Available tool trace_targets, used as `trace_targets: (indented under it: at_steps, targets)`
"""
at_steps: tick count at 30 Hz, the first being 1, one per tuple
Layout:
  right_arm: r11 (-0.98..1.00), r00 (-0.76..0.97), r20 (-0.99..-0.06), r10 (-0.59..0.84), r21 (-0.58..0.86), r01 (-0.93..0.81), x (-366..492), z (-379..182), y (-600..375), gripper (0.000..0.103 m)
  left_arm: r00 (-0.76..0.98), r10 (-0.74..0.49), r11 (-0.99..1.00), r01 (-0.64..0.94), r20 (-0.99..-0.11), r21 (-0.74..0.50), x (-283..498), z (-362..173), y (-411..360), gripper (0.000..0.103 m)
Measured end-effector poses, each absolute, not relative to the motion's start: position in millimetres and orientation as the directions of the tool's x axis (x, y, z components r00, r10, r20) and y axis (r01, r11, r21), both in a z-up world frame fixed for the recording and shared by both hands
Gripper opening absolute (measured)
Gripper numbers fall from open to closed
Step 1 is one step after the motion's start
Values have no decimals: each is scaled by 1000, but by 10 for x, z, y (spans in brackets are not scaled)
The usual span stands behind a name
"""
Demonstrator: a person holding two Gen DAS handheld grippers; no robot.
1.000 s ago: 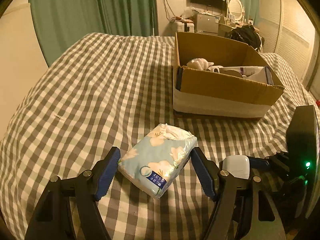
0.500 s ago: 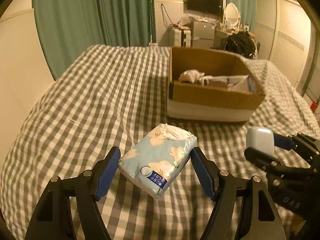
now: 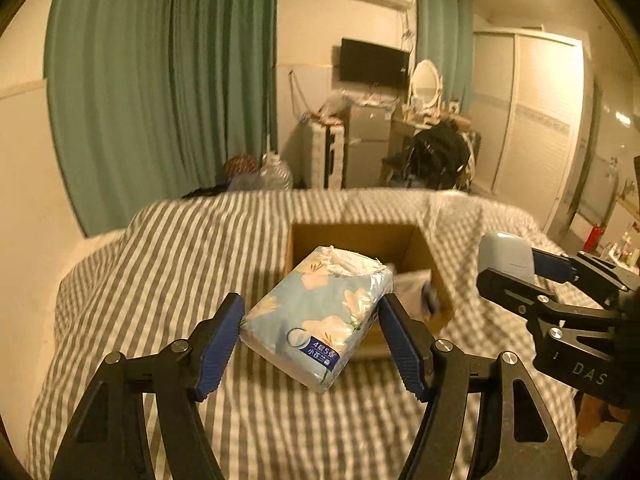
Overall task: Organize objects
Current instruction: 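Drop the tissue pack and earbud case into the box and release both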
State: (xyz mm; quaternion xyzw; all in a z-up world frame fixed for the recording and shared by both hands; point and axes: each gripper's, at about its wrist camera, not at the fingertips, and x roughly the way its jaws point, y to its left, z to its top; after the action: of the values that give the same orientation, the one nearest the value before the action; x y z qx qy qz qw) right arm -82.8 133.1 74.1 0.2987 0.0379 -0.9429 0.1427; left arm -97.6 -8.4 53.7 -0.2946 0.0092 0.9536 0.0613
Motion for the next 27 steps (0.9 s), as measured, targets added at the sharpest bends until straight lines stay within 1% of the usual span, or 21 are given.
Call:
trace_targets:
  at_steps: [4,11,16,19,21,22,23,25,27]
  targets:
    - [-958,-800,-541,-259,41,282,-1085,967,1433,56,-829,137,-989,-143,-542,-30,-1344,649,13,71]
    - [-963,-808,-530,-257,68,261,-1742,1065,1523,56,-789,165,-983,-177,-592,-37,-2125,417,203,71]
    - [-963,-786,-559,-265,109,247,-2238,838,1558,56,-774,164,-983,-184,-612,-31,-2577,138,285,71]
    - [-961,-761,-588,-273,133,242,-2528,610,1560,56,-764,150,-981,-196,-628,4,-2751,-66,345,71]
    - [-964,-749,-610,-260,120,237,-2665,466,1556,56,-756,142,-980,-199,-639,19,-2841,-214,363,71]
    - [-966,-739,-625,-249,107,235,-2746,383,1549,56,-748,147,-980,-201,-647,9,-2887,-287,355,68]
    - [-967,-733,-635,-244,103,232,-2789,316,1556,56,-740,156,-979,-202,-654,-5,-2917,-349,343,67]
    - [-968,-717,-654,-241,108,227,-2881,171,1567,56,-725,166,-979,-205,-668,-21,-2975,-457,328,67]
    - [-968,-703,-669,-242,113,225,-2921,41,1578,56,-716,162,-977,-213,-679,-9,-3012,-543,347,67]
